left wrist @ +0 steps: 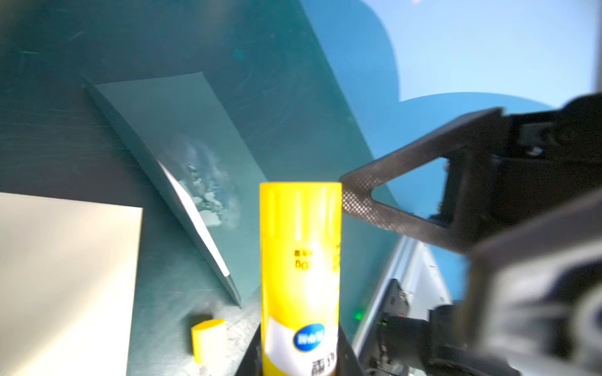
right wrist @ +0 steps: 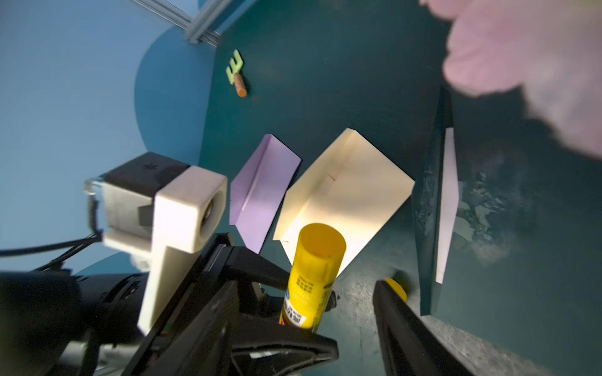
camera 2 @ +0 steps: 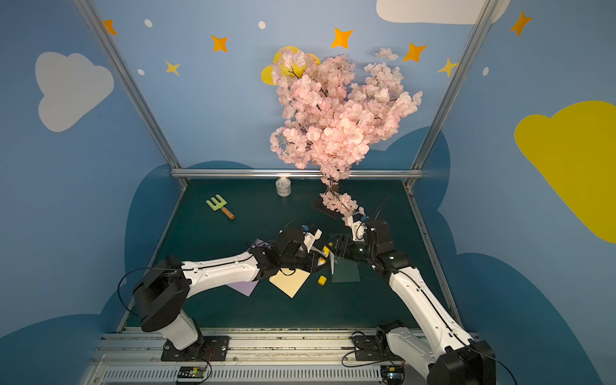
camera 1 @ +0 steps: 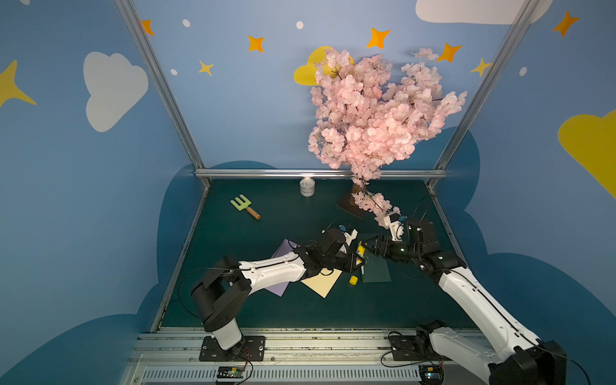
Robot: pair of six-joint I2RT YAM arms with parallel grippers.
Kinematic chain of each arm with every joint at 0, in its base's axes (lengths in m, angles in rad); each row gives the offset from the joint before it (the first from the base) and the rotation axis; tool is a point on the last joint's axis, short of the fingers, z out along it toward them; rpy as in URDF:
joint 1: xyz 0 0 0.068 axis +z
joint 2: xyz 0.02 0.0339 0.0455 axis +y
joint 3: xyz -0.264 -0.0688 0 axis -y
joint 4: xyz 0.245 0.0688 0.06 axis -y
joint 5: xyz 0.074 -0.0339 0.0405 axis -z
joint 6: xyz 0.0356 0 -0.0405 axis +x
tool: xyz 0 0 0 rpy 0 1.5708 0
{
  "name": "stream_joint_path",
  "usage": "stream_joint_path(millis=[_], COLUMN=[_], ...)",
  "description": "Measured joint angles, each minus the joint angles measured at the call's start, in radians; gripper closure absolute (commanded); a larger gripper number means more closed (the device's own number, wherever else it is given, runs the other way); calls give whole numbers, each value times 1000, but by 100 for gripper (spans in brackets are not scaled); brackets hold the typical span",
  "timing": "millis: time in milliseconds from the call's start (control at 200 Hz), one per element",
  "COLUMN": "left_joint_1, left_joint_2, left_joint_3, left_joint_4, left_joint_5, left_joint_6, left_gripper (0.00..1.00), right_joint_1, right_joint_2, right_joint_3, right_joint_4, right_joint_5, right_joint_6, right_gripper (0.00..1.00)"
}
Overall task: Seal the envelope with a glue stick
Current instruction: Unscrew the glue stick.
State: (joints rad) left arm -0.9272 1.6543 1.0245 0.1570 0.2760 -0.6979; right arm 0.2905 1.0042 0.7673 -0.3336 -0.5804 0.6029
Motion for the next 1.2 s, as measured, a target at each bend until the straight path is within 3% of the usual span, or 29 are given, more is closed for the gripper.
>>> stream_joint_path(millis=[210,451,631,996,1201], left_joint_1=[5,7,13,16,16], left_joint_2=[-111,-177,-172,-142,-133], left_joint_3=[-87,-188,-192,-192,-191], left_joint_4=[108,256,315,387,391], left_joint_5=[138,225,227,245,245], left_joint_6=[-50,-80,-108,-140,-142], left_gripper=[98,98,98,98,98], right_joint_1=[-90,-118,-119,-106,-83], right_joint_2=[-46,-38,-37,-2,32], right_joint_3=[-85,-201,-211,-218,-218], right_joint_4=[209,525,634,679,699], right_joint_5=[-277,-456,-504,-521,-525], right_joint_6=[147,380,454,476,479], right_gripper=[38,46,59,62,70])
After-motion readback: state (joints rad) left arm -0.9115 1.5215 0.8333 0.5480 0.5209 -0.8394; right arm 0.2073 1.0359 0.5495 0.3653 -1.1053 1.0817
